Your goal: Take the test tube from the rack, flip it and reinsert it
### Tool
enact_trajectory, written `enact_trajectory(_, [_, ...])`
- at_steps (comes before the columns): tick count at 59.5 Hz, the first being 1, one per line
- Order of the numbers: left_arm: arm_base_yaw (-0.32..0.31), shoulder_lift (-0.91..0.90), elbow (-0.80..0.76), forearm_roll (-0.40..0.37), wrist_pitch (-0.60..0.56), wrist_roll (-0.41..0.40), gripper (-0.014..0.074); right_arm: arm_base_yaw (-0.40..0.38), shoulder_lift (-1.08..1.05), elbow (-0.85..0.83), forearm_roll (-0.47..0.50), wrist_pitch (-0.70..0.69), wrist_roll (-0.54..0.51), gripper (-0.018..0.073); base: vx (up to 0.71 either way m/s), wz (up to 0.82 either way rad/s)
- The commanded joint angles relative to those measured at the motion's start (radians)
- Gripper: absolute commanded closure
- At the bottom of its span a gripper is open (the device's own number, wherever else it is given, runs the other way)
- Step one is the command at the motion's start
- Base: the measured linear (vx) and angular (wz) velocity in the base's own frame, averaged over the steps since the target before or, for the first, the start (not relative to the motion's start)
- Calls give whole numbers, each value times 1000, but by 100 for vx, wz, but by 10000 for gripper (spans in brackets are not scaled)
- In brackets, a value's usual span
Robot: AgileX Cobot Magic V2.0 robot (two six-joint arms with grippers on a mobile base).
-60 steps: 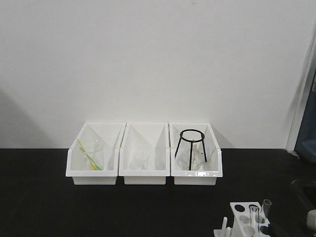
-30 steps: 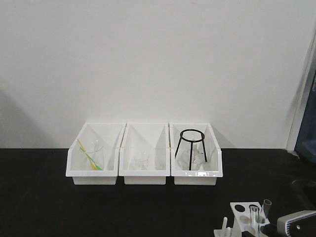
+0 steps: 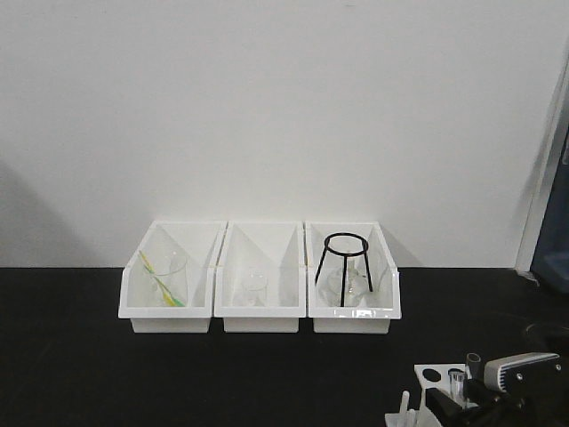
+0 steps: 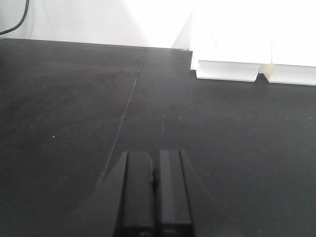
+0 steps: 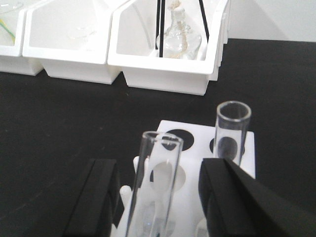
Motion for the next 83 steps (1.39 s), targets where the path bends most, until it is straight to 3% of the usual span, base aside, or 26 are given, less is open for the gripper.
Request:
enact_trajectory(1, [-7, -13, 1, -4, -88, 0, 603, 0, -23, -28, -14, -66, 27, 130, 0, 0])
enact_trajectory(26, [-7, -13, 1, -4, -88, 0, 603, 0, 43, -28, -52, -95, 39, 181, 0, 0])
enact_trajectory(50, [-7, -13, 1, -4, -88, 0, 603, 0, 50, -28, -61, -118, 39, 421, 0, 0])
enact_trajectory(83, [-7, -13, 1, -4, -88, 0, 603, 0, -177, -28, -66, -163, 27, 422, 0, 0])
